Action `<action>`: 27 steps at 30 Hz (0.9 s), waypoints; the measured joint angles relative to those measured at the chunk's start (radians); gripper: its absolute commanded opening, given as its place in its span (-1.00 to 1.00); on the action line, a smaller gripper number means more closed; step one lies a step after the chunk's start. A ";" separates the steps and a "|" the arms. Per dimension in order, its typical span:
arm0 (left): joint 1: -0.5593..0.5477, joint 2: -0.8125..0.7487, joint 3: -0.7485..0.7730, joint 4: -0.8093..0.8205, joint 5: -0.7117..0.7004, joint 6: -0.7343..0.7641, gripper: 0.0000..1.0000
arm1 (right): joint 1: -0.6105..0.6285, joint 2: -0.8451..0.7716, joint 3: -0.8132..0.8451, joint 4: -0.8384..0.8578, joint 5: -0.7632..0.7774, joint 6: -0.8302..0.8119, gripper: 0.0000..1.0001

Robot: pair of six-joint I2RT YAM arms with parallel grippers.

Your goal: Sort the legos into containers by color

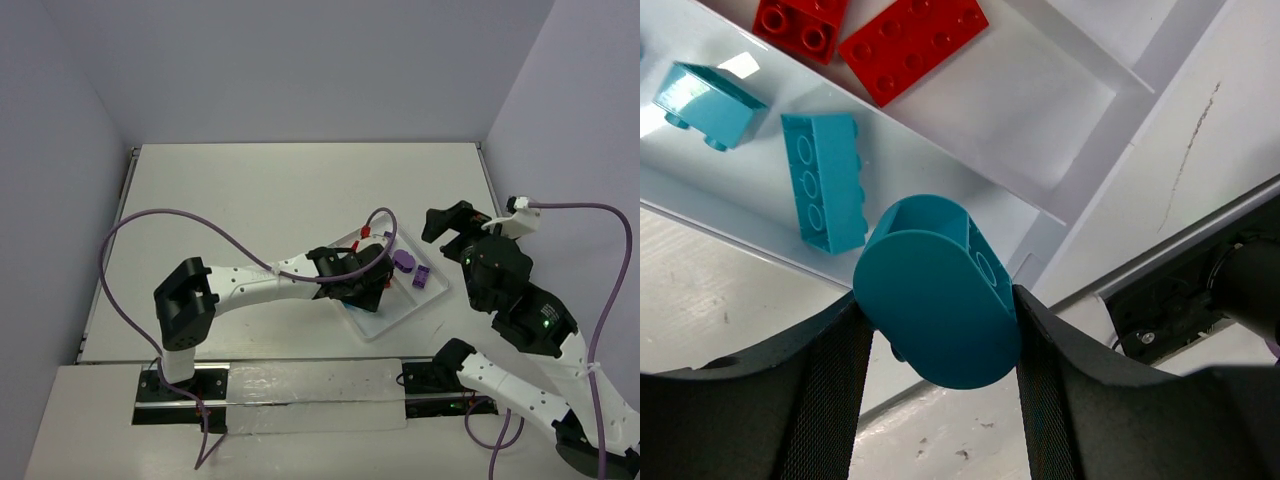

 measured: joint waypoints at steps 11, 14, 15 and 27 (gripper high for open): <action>-0.034 0.014 0.000 -0.048 -0.045 -0.044 0.33 | 0.000 0.026 0.000 -0.006 -0.001 0.000 0.94; -0.034 0.014 0.000 -0.055 -0.060 -0.046 0.46 | 0.000 0.026 0.000 -0.006 -0.004 0.000 0.94; -0.034 0.014 0.000 -0.057 -0.064 -0.048 0.46 | 0.000 0.026 0.000 -0.007 -0.005 0.000 0.94; -0.034 -0.001 0.018 -0.097 -0.112 -0.045 0.65 | 0.000 0.026 0.002 -0.016 -0.013 0.000 0.96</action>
